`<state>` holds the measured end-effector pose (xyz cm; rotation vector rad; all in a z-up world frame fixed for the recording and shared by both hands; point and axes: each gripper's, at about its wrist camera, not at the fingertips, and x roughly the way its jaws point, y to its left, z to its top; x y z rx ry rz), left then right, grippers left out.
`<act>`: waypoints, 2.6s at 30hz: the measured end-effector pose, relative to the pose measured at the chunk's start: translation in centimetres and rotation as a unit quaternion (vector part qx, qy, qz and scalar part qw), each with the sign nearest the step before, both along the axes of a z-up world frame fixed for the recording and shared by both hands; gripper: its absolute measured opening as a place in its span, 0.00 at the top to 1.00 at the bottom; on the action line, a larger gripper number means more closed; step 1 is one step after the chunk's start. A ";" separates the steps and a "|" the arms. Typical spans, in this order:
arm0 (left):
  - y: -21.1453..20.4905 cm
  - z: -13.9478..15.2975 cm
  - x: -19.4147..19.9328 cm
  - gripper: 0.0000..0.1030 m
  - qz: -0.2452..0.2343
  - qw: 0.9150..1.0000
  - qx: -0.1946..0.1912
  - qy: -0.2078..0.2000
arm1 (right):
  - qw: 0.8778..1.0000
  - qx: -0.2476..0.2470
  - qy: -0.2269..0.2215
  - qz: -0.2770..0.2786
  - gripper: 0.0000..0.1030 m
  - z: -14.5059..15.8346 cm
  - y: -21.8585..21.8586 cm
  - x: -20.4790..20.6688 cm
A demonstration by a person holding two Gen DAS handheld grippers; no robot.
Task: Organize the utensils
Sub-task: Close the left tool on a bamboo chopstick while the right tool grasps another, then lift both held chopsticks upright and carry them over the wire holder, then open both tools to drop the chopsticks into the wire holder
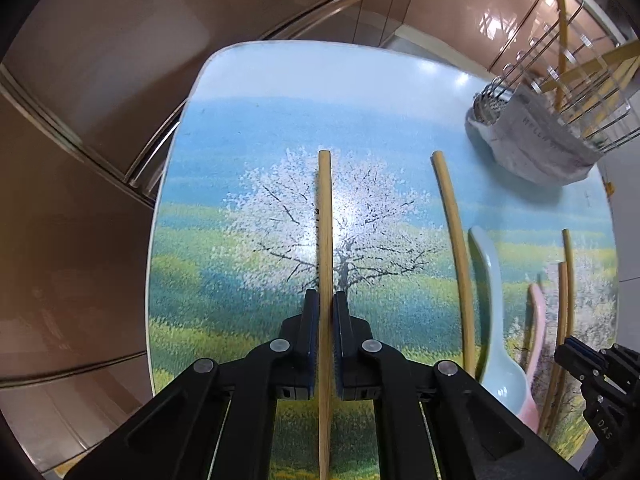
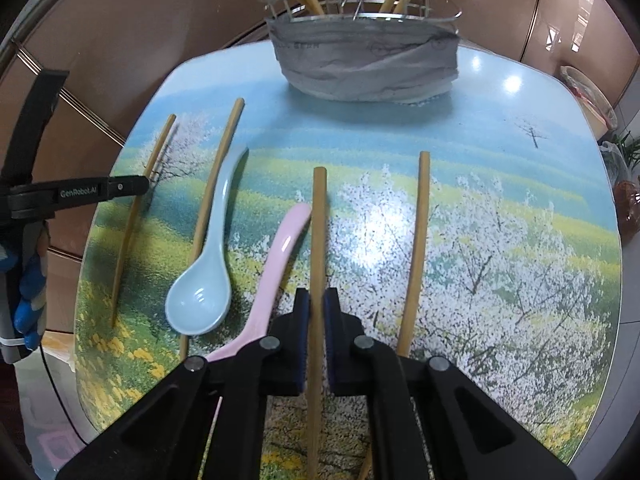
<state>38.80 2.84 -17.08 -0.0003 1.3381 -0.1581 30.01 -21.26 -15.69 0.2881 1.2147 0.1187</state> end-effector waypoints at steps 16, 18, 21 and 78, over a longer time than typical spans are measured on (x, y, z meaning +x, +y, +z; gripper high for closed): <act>3.3 7.9 -8.3 0.94 0.014 0.994 -0.080 -0.074 | 0.993 0.032 -0.115 -0.012 0.94 7.4 -0.3 -9.0; 3.6 9.5 -8.9 0.94 0.013 0.992 -0.091 -0.088 | 0.991 0.033 -0.129 -0.015 0.94 8.6 -0.1 -9.7; 2.8 12.2 -9.7 0.94 0.008 0.986 -0.114 -0.120 | 0.987 0.031 -0.157 -0.017 0.94 10.9 -0.4 -10.8; -14.5 19.3 -1.1 0.70 0.044 0.858 -0.109 -0.500 | 0.903 -0.012 -0.423 -0.067 0.92 14.1 -10.1 6.1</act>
